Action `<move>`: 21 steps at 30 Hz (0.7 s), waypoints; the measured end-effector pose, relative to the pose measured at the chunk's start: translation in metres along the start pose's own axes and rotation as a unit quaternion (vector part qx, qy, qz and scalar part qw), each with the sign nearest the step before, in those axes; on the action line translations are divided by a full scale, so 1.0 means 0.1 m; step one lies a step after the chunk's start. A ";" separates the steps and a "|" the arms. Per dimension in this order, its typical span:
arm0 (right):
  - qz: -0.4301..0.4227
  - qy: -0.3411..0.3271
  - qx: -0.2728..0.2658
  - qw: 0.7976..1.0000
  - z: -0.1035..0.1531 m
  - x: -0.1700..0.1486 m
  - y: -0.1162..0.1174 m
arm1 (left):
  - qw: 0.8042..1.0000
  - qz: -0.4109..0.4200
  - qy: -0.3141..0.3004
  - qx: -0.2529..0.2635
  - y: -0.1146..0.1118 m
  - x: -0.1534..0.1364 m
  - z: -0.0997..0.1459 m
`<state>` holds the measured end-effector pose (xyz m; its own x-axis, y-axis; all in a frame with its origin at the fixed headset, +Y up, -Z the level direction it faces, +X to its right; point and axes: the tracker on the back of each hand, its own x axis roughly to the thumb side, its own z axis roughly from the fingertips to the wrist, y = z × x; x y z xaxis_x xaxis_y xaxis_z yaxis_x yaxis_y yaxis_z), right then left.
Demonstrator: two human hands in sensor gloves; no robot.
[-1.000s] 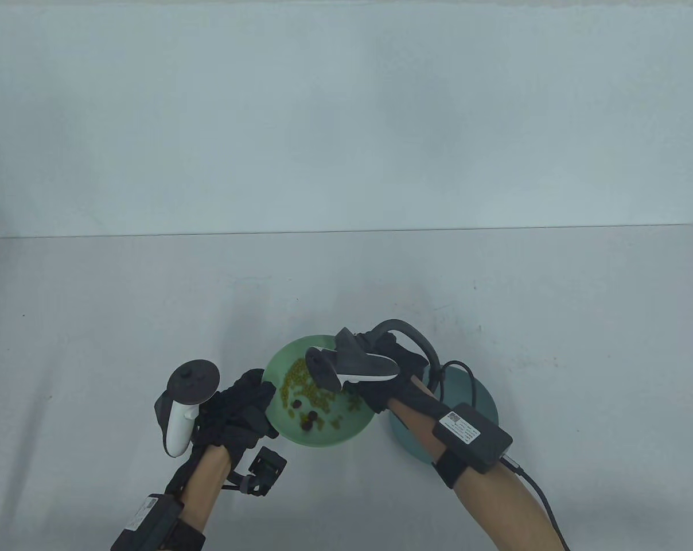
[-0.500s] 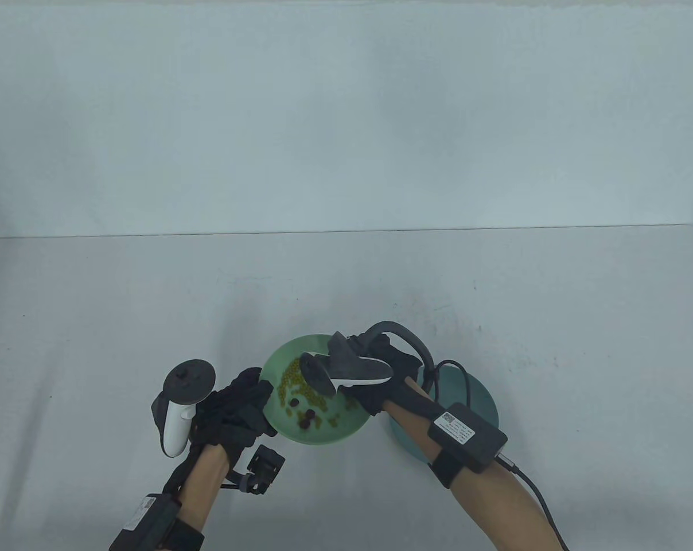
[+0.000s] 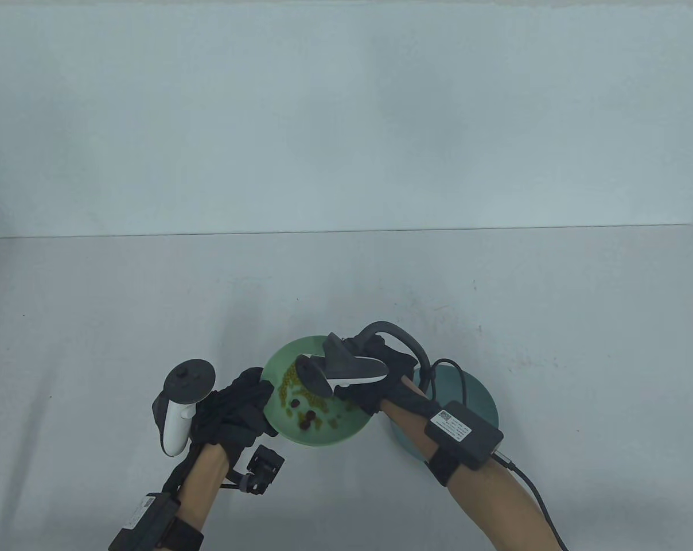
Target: Pick cranberries with hand pinch into plate
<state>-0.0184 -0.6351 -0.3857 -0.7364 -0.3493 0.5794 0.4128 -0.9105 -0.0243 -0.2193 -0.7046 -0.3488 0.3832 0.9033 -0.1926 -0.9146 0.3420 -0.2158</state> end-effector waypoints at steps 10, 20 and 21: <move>0.026 0.004 -0.044 0.999 0.03 0.05 -0.01 | 1.000 0.004 -0.002 0.003 0.01 0.00 0.00; 0.071 -0.015 -0.057 0.996 0.05 0.14 -0.03 | 1.000 0.007 -0.007 0.004 0.02 0.01 0.01; 0.073 -0.016 -0.057 0.996 0.05 0.15 -0.03 | 1.000 0.002 -0.009 0.005 0.02 0.02 0.01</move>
<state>-0.0277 -0.6361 -0.3726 -0.6543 -0.4749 0.5885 0.4500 -0.8699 -0.2018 -0.2205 -0.7020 -0.3485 0.3781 0.9088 -0.1763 -0.9172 0.3418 -0.2049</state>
